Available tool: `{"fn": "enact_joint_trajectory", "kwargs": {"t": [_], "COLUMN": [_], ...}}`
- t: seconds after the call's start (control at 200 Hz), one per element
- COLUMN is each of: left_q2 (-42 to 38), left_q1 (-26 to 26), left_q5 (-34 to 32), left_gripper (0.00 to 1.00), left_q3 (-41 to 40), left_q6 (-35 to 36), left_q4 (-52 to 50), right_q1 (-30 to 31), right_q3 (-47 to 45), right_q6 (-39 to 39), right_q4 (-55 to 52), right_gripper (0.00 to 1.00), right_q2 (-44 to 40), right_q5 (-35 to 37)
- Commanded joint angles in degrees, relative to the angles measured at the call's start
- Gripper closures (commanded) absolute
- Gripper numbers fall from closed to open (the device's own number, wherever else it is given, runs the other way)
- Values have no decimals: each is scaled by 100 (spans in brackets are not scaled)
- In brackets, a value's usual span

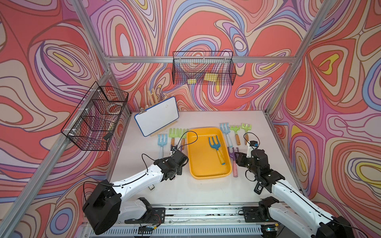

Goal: Take the hand rake out of the storage box
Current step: Place the rake at the center of the board.

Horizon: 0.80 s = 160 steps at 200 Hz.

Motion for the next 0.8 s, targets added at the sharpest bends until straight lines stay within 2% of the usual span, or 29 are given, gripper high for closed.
{"fn": "enact_joint_trajectory", "kwargs": {"t": [0.0, 0.401, 0.796], "left_q2": [115, 290, 683], "left_q1": [85, 451, 524], "left_q5": [109, 412, 458], "left_gripper": [85, 84, 84], "left_q3": [-77, -261, -285], "left_q6": [-26, 85, 205], "left_q4": [186, 397, 502], "right_q1": [-20, -20, -20], "right_q3": [67, 67, 77], "right_q6": [-40, -50, -53], "right_q4": [91, 88, 103], "right_gripper": [47, 47, 46], "right_q2": [-14, -14, 3], "right_q5": [-19, -30, -27]}}
